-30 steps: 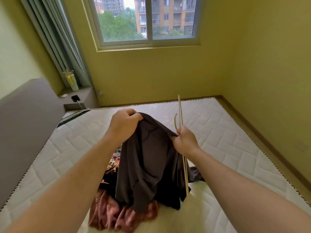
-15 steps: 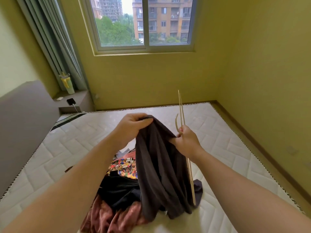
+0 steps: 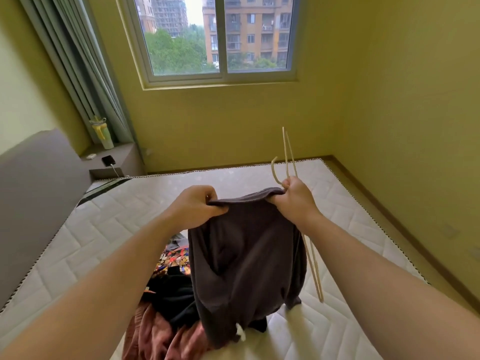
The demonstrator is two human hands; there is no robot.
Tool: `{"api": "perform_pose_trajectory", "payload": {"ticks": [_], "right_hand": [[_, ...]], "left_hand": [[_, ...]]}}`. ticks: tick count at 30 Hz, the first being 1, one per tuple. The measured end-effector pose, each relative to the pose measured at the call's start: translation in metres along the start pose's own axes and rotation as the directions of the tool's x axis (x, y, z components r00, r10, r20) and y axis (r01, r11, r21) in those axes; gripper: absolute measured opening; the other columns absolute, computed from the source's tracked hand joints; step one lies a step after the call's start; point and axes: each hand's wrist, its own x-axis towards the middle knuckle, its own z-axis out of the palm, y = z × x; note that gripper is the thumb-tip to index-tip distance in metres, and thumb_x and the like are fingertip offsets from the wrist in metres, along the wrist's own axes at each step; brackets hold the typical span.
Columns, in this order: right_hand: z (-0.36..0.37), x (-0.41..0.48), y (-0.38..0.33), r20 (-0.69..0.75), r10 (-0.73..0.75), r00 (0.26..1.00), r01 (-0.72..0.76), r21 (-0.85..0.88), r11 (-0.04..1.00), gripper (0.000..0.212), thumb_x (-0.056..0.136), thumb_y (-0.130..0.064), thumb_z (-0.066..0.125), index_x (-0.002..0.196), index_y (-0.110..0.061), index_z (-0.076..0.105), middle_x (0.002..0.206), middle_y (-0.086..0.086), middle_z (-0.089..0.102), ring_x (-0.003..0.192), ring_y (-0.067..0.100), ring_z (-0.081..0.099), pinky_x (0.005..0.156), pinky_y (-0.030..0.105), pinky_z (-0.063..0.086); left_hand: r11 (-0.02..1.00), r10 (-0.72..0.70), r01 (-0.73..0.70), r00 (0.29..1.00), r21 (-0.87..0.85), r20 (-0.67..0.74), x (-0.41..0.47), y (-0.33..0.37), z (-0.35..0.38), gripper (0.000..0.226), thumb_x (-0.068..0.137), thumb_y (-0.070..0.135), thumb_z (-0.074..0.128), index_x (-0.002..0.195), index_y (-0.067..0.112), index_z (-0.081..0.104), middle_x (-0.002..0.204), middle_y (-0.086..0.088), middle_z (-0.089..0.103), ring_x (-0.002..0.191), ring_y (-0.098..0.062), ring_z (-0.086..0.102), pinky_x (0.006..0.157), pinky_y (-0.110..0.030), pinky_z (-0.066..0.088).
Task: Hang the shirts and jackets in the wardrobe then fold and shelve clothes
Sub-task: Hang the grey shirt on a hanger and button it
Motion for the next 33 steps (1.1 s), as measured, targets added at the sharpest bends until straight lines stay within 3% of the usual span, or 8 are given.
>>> {"api": "perform_pose_trajectory", "payload": {"ticks": [3, 9, 14, 17, 20, 25, 29, 33], "right_hand": [[-0.003, 0.001, 0.007, 0.090, 0.017, 0.996, -0.014, -0.033, 0.999, 0.041, 0.082, -0.023, 0.078, 0.074, -0.022, 0.038, 0.071, -0.005, 0.043, 0.062, 0.011, 0.042, 0.057, 0.023, 0.032], [-0.003, -0.009, 0.035, 0.218, 0.142, 0.966, -0.106, -0.169, 0.980, 0.041, 0.082, -0.027, 0.078, 0.070, -0.021, 0.039, 0.068, -0.003, 0.043, 0.062, 0.013, 0.044, 0.058, 0.026, 0.035], [0.005, -0.029, 0.045, 0.286, 0.199, 0.937, -0.190, -0.062, 0.980, 0.039, 0.098, -0.045, 0.054, 0.080, -0.010, 0.059, 0.070, 0.005, 0.054, 0.065, 0.023, 0.060, 0.060, 0.035, 0.047], [0.015, -0.042, 0.053, 0.360, 0.344, 0.867, -0.381, 0.037, 0.924, 0.051, 0.098, -0.063, 0.039, 0.093, -0.015, 0.056, 0.074, 0.004, 0.056, 0.059, 0.021, 0.062, 0.049, 0.028, 0.048], [0.027, -0.050, 0.067, 0.357, 0.413, 0.838, -0.428, -0.041, 0.903, 0.054, 0.096, -0.070, 0.031, 0.079, -0.021, 0.048, 0.063, -0.001, 0.043, 0.047, 0.015, 0.041, 0.041, 0.019, 0.031], [0.032, -0.060, 0.087, 0.359, 0.346, 0.867, -0.287, -0.208, 0.935, 0.062, 0.100, -0.060, 0.033, 0.063, -0.019, 0.062, 0.035, -0.014, 0.042, 0.044, 0.011, 0.042, 0.040, 0.019, 0.031], [0.027, -0.061, 0.095, 0.410, 0.301, 0.861, -0.196, -0.278, 0.940, 0.054, 0.102, -0.048, 0.041, 0.066, -0.022, 0.071, 0.036, -0.024, 0.045, 0.043, -0.002, 0.046, 0.049, 0.019, 0.030], [0.027, -0.055, 0.100, 0.350, 0.267, 0.898, -0.180, -0.262, 0.948, 0.032, 0.099, -0.037, 0.052, 0.082, -0.022, 0.075, 0.061, -0.016, 0.062, 0.067, 0.003, 0.056, 0.064, 0.022, 0.040]], "left_hand": [[0.999, -0.042, 0.043, 0.999, 0.008, -0.032, 0.007, -0.003, 0.010, 0.014, 0.088, 0.030, 0.073, 0.079, 0.022, 0.065, 0.079, 0.002, 0.068, 0.072, -0.017, 0.060, 0.066, -0.032, 0.046], [0.949, -0.290, 0.307, 0.941, -0.073, 0.175, 0.021, -0.011, 0.028, 0.020, 0.093, 0.031, 0.062, 0.082, 0.023, 0.077, 0.077, 0.007, 0.074, 0.078, -0.014, 0.068, 0.065, -0.027, 0.049], [0.846, -0.513, 0.517, 0.856, -0.133, 0.067, 0.037, -0.051, 0.067, 0.027, 0.095, 0.029, 0.062, 0.095, 0.004, 0.070, 0.097, -0.012, 0.068, 0.086, -0.027, 0.062, 0.074, -0.035, 0.047], [0.843, -0.521, 0.511, 0.853, -0.169, -0.021, 0.043, -0.080, 0.087, 0.021, 0.099, 0.020, 0.057, 0.100, 0.006, 0.072, 0.108, -0.018, 0.067, 0.090, -0.027, 0.058, 0.075, -0.031, 0.041], [0.851, -0.520, 0.508, 0.849, -0.133, -0.087, 0.047, -0.099, 0.095, 0.027, 0.100, 0.014, 0.051, 0.115, 0.004, 0.071, 0.115, -0.017, 0.068, 0.094, -0.029, 0.061, 0.073, -0.030, 0.039], [0.865, -0.498, 0.479, 0.857, -0.152, -0.134, 0.055, -0.115, 0.101, 0.030, 0.100, 0.015, 0.051, 0.124, 0.007, 0.068, 0.113, -0.014, 0.068, 0.084, -0.022, 0.054, 0.068, -0.031, 0.037], [0.922, -0.383, 0.382, 0.924, -0.064, -0.002, 0.063, -0.109, 0.109, 0.025, 0.100, 0.013, 0.052, 0.117, 0.010, 0.071, 0.087, -0.007, 0.066, 0.066, -0.018, 0.054, 0.057, -0.030, 0.036], [0.953, -0.290, 0.299, 0.946, -0.041, 0.143, 0.064, -0.089, 0.117, 0.018, 0.100, 0.020, 0.057, 0.095, 0.024, 0.074, 0.063, 0.006, 0.064, 0.058, -0.015, 0.055, 0.054, -0.026, 0.037]]}}
